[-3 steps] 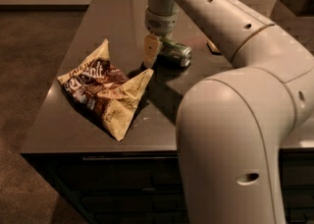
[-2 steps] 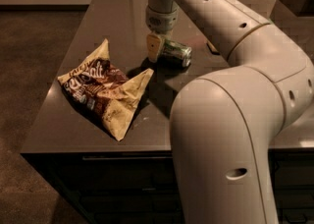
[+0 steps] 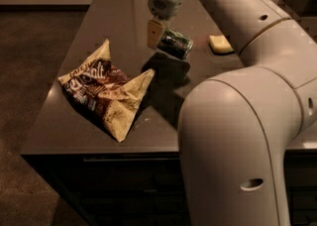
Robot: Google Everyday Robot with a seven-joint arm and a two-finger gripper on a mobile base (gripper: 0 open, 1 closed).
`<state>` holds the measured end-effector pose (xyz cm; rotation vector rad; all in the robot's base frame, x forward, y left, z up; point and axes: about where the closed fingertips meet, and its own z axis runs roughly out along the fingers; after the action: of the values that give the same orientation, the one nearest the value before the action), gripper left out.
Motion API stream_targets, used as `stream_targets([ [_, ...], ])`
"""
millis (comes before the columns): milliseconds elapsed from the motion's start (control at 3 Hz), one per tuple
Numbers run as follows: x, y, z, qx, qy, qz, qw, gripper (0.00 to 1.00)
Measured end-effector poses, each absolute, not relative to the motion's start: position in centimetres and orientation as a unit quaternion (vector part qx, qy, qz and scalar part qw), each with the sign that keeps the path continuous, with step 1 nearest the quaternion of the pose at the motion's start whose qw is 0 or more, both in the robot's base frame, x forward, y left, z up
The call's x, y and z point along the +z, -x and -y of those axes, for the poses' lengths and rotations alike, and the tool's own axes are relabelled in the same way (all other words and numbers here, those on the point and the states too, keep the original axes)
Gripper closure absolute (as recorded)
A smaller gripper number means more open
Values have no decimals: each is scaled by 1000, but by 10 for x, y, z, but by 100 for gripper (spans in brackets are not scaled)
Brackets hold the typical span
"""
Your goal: Place green can upright
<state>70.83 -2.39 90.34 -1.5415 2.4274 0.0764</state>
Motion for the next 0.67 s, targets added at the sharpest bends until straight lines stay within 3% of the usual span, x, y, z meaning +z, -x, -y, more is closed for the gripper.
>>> stream_targets([
  [667,964,-681,21,166,534,-788,258,100],
])
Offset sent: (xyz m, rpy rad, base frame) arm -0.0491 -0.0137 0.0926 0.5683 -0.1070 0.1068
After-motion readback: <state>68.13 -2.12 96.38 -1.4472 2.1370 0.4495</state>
